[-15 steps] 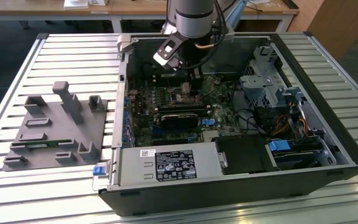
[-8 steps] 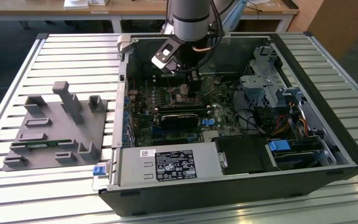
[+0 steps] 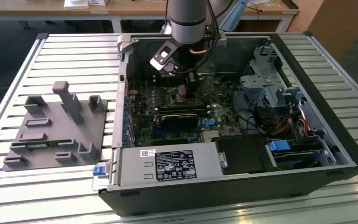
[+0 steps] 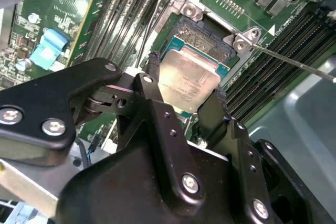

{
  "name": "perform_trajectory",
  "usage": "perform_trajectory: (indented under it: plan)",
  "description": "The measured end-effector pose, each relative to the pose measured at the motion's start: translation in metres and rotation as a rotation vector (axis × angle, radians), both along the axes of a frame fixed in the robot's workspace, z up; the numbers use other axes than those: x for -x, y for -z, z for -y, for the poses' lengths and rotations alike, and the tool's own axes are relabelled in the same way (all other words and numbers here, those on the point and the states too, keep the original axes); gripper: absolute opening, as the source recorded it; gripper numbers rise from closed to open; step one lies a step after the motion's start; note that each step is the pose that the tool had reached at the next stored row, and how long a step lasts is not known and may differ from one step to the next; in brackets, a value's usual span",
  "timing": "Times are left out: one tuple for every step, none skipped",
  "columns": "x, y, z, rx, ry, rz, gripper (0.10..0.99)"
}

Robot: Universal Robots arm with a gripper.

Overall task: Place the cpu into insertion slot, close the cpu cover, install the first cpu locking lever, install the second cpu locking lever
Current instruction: 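Place the cpu into insertion slot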

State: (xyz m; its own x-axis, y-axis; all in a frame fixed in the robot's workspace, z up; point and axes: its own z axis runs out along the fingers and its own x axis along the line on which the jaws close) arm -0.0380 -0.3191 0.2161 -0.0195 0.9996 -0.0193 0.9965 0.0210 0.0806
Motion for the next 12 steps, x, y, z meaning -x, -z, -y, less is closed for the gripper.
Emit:
perform_trajectory:
  plan:
    - [0.0005, 0.0011, 0.0, 0.0, 0.002, 0.0, 0.537]
    - [0.0011, 0.0022, 0.0, 0.0, 0.004, 0.0, 0.537]
    - [0.0015, 0.0034, 0.0, 0.0, 0.005, 0.0, 0.537]
    - [0.0016, 0.0051, 0.0, 0.0, 0.005, -0.0001, 0.537]
    - [0.0016, 0.0067, 0.0, 0.0, 0.005, 0.0, 0.537]
    - [0.0016, 0.0083, 0.0, 0.0, 0.005, 0.0, 0.537]
    - [0.0017, 0.0097, 0.0, 0.0, 0.005, 0.0, 0.537]
    - [0.0018, 0.011, 0.0, 0.0, 0.005, 0.0, 0.537]
    - [0.0019, 0.0122, 0.0, 0.0, 0.005, 0.0, 0.537]
    - [0.0021, 0.0133, 0.0, 0.001, 0.005, 0.0, 0.537]
    - [0.0024, 0.0142, 0.0, 0.001, 0.005, 0.0, 0.537]
    - [0.0028, 0.0149, 0.0, 0.001, 0.005, 0.0, 0.537]
